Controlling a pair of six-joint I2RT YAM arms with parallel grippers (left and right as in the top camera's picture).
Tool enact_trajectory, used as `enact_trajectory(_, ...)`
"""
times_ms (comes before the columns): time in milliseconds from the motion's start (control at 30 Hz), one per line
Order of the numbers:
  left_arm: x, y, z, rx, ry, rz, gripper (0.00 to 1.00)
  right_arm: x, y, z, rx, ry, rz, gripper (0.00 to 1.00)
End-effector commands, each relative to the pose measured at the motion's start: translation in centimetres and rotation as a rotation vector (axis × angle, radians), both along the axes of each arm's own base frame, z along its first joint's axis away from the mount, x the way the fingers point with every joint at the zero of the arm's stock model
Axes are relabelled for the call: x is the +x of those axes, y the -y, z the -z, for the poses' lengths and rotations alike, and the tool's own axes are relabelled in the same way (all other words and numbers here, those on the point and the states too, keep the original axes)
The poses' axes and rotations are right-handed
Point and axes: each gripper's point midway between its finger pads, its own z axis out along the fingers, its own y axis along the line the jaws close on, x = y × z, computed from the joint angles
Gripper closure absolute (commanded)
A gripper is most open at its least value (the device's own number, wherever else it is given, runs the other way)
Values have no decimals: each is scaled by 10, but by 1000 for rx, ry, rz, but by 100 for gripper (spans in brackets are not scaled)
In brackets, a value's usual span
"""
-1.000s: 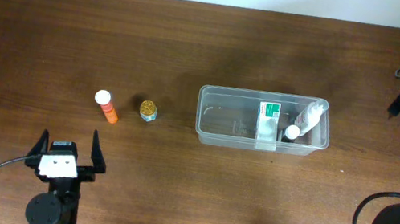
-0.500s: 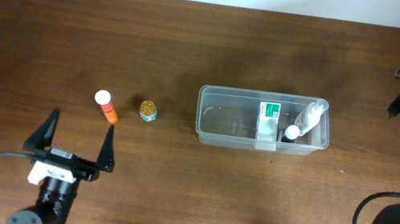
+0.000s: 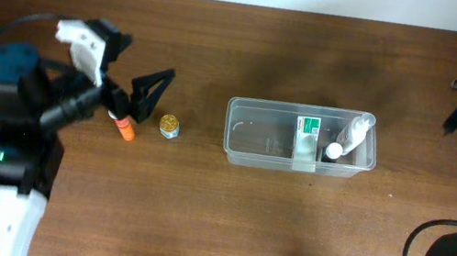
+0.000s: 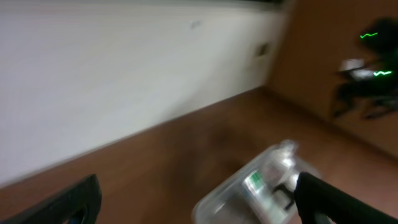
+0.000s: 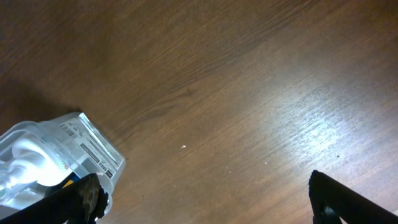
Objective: Pack container
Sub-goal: 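Move the left gripper toward the small gold-lidded jar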
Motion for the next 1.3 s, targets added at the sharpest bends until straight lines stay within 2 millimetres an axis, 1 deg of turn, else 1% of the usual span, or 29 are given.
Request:
enact_trajectory(0, 4, 37, 3, -21, -52, 165, 1, -2, 4, -2, -12, 1, 13, 2)
enact_trajectory(67, 24, 48, 28, 57, -159, 31, 1, -2, 4, -2, -12, 1, 13, 2)
enact_trajectory(100, 39, 50, 55, 226, -246, -153, 1, -2, 4, -2, -12, 1, 13, 2)
enact_trajectory(167, 47, 42, 66, 341, -277, -294, 1, -2, 4, -2, -12, 1, 13, 2)
enact_trajectory(233, 52, 40, 71, 405, -271, -369, 1, -2, 4, -2, -12, 1, 13, 2)
enact_trajectory(300, 50, 48, 77, 419, -280, -351, 1, -2, 4, -2, -12, 1, 13, 2)
enact_trajectory(333, 46, 49, 86, 442, -308, -343, 0, -2, 4, -2, -12, 1, 13, 2)
enact_trajectory(400, 47, 48, 96, 460, -336, -346, 1, -2, 4, -2, -12, 1, 13, 2)
enact_trajectory(500, 51, 33, 127, 462, -471, -461, 1, -2, 4, -2, -12, 1, 13, 2)
enact_trajectory(600, 51, 29, 168, 526, -590, -460, 1, -2, 4, -2, -12, 1, 13, 2)
enact_trajectory(633, 52, 29, 177, 541, -612, -458, 1, -2, 4, -2, -12, 1, 13, 2)
enact_trajectory(733, 57, 30, 196, 569, -645, -453, 1, -2, 4, -2, -12, 1, 13, 2)
enact_trajectory(800, 60, 30, 214, 591, -679, -451, 1, -2, 4, -2, -12, 1, 13, 2)
enact_trajectory(833, 61, 29, 219, 597, -690, -452, 1, -2, 4, -2, -12, 1, 13, 2)
enact_trajectory(900, 64, 22, 233, 609, -725, -463, 1, -2, 4, -2, -12, 1, 13, 2)
enact_trajectory(967, 68, 12, 248, 571, -791, -459, 1, -2, 4, -2, -12, 1, 13, 2)
enact_trajectory(1067, 70, 2, 259, 510, -854, -435, 1, -2, 4, -2, -12, 1, 13, 2)
enact_trajectory(1167, 74, -13, 269, 520, -879, -452, 1, -2, 4, -2, -12, 1, 13, 2)
enact_trajectory(1267, 76, -16, 270, 550, -856, -431, 1, -2, 4, -2, -12, 1, 13, 2)
